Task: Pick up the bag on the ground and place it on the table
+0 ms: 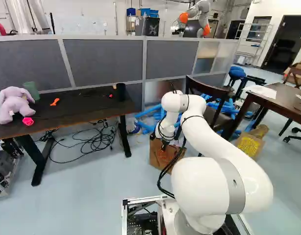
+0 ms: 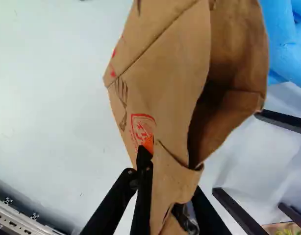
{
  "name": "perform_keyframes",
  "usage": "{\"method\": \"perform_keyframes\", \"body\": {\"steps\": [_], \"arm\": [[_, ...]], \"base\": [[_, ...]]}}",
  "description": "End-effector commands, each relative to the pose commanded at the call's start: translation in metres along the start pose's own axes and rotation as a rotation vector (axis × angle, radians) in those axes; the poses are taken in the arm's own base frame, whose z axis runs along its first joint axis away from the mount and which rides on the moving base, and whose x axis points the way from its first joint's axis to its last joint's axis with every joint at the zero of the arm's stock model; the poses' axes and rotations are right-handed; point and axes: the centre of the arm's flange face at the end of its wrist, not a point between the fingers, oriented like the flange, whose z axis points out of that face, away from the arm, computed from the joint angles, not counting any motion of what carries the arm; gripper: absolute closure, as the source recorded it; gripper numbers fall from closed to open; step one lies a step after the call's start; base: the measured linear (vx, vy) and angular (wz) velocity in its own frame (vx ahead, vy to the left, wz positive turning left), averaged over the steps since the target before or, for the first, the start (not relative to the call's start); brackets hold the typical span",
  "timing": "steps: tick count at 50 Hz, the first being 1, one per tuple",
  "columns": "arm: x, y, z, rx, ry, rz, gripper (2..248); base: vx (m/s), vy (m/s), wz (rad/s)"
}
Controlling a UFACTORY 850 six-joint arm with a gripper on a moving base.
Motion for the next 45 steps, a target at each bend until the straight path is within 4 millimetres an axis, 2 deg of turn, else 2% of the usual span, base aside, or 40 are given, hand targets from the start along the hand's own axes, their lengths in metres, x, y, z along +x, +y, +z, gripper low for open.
{"method": "perform_keyframes", "body": {"steps": [45], "arm": [[-0.02,-0.053,-0.08,0.091,-0.061,-0.023,229]], "base": [[0.0,0.0,0.0]]}}
